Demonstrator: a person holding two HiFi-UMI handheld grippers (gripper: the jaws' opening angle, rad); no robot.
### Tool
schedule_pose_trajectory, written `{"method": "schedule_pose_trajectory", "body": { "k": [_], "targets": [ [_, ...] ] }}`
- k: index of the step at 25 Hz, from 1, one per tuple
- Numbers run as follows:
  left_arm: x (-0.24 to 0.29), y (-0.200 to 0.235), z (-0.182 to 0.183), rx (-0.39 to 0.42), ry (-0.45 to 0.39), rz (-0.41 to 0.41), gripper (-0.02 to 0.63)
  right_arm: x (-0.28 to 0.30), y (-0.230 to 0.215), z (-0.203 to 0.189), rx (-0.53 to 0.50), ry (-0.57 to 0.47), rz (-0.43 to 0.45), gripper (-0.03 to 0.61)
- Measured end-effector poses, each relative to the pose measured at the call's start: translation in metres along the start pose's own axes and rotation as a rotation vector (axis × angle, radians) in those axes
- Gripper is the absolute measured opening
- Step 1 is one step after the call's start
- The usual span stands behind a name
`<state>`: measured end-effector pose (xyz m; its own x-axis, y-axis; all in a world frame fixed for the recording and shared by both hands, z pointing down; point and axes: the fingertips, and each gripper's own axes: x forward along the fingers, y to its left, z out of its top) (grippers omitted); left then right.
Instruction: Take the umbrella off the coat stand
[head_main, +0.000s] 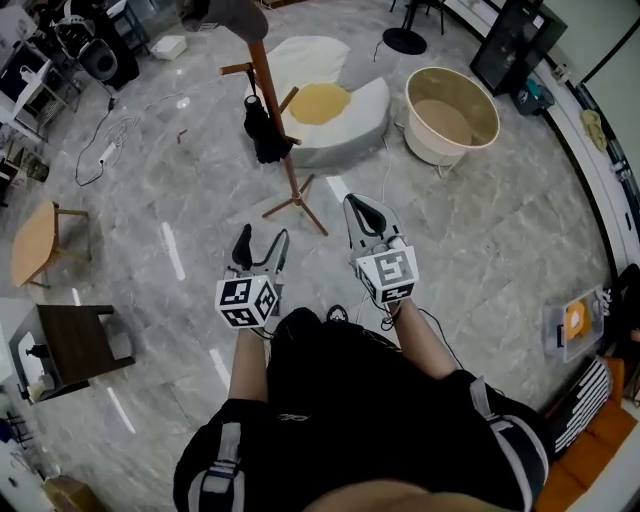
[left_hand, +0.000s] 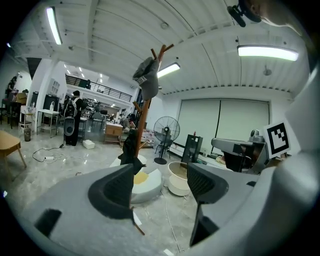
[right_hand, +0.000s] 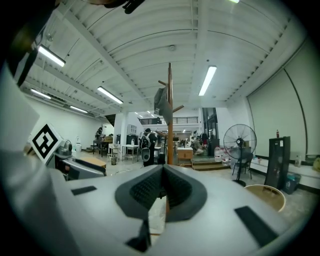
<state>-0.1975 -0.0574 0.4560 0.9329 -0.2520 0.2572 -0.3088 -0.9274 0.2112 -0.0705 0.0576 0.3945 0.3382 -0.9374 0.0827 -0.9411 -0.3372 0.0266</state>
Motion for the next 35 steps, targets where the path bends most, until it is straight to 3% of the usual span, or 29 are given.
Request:
{"method": "schedule_pose_trajectory", "body": {
  "k": [15,26,35],
  "targets": [
    [0.127,0.08,0.029,0.018,0.065,0.031,0.345,0.113,-0.069,-0.018,0.007,0.058,0.0,0.005],
    [0.215,0.131,0.045,0.048,0.13,-0.017,0.368,0.195,-0.103,-0.025,0.031,0.113,-0.028,0.005],
    [0.266,0.16,0.029,0.063,0.183,-0.08,0.416,0.237,-0.117,-0.046,0.055,0.156,-0.071,0.005]
  ]
}}
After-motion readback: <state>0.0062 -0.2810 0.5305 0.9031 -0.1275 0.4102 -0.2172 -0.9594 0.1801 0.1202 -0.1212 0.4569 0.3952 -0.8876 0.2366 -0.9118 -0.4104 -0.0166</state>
